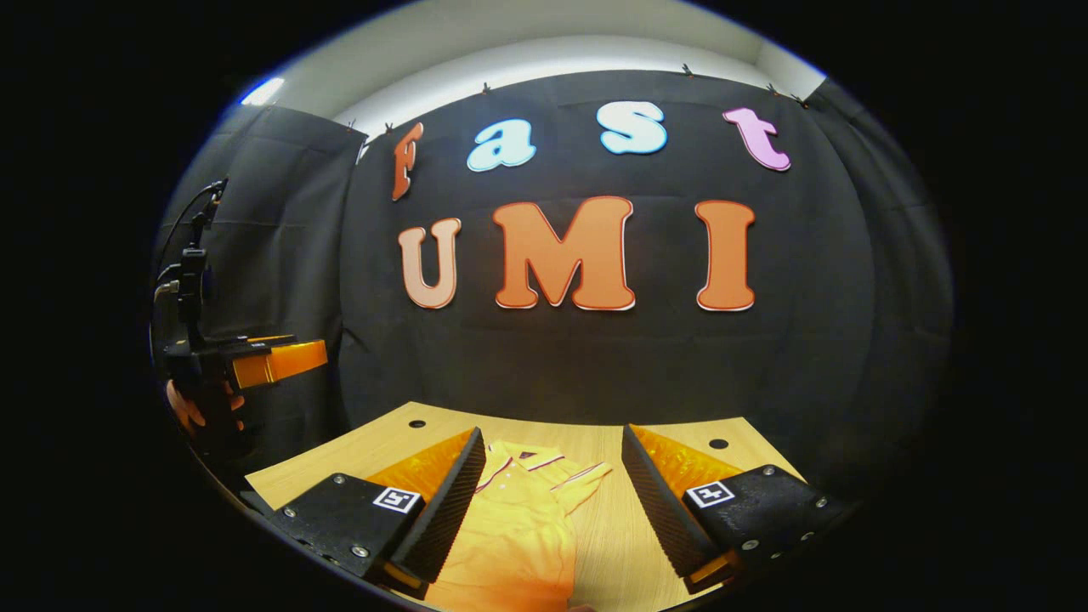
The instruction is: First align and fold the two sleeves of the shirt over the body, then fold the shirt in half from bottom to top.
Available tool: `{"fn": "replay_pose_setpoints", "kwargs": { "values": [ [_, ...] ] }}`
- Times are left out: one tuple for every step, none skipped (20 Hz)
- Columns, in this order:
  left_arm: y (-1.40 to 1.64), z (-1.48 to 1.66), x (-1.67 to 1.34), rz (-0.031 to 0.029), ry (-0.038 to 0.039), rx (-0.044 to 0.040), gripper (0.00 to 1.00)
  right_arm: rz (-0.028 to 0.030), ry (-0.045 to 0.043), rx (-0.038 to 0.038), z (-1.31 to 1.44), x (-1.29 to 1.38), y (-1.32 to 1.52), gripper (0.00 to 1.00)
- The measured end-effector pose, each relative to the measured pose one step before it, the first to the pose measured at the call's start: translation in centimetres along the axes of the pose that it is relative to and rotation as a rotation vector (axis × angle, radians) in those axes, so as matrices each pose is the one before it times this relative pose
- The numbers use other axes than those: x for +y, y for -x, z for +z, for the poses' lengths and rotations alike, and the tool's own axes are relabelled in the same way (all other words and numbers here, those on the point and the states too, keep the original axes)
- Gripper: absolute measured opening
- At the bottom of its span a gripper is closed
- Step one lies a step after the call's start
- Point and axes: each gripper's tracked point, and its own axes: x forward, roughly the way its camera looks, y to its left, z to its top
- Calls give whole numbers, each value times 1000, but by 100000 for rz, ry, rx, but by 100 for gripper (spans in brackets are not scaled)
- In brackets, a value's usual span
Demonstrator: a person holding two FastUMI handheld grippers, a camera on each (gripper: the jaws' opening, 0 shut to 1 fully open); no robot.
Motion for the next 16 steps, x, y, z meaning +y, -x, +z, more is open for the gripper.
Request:
{"fn": "replay_pose_setpoints", "kwargs": {
  "values": [
    [1013, 579, -146, 1346, 463, -2063, 97, 1845, -210, -1917, 318, 619, 371, 98],
    [910, 623, 58, 1317, 370, -2711, 100, 2253, -53, -1722, 329, 604, 283, 98],
    [930, 387, 197, 571, -285, -2919, 97, 1545, 368, -1035, -23, 431, 153, 98],
    [754, 438, 104, 831, -807, -2389, 94, 1258, 780, 237, -366, 233, 172, 98],
    [560, 230, -132, -122, -810, -1202, 94, 554, 766, 1357, -641, 0, 329, 98],
    [451, -400, -253, 168, -400, 679, 96, 256, 540, 2140, -760, -85, 168, 98],
    [353, -651, -80, 790, 326, 1527, 97, -273, -42, 1912, -701, -59, 320, 98],
    [189, -596, -250, 190, 246, 1829, 95, 54, -238, 1399, -660, -40, 65, 98],
    [479, -850, -161, 413, -167, 2137, 95, -125, -296, 1814, -743, -21, -12, 98],
    [184, -1237, -74, -203, -1440, 2827, 98, -324, -337, 2427, -1081, -94, 76, 98],
    [98, -1519, 105, -89, -2070, 3611, 98, -751, -810, 3404, -1246, -317, 112, 98],
    [-14, -1515, -173, -1246, -2092, 4352, 98, -701, -1544, 3811, -1189, -269, 87, 98],
    [-15, -1360, -159, -1241, -918, 3587, 98, -702, -2085, 4199, -414, -641, 111, 98],
    [-370, -1504, -462, -1942, -245, 3879, 97, -371, -2171, 4624, -1034, -72, 85, 98],
    [-88, -1216, -340, -1489, 179, 3780, 97, -709, -1883, 4356, -1127, -172, -143, 98],
    [-261, -1463, -343, -1836, 1089, 4631, 97, -486, -1471, 4012, -1038, -179, 28, 98]
  ]
}}
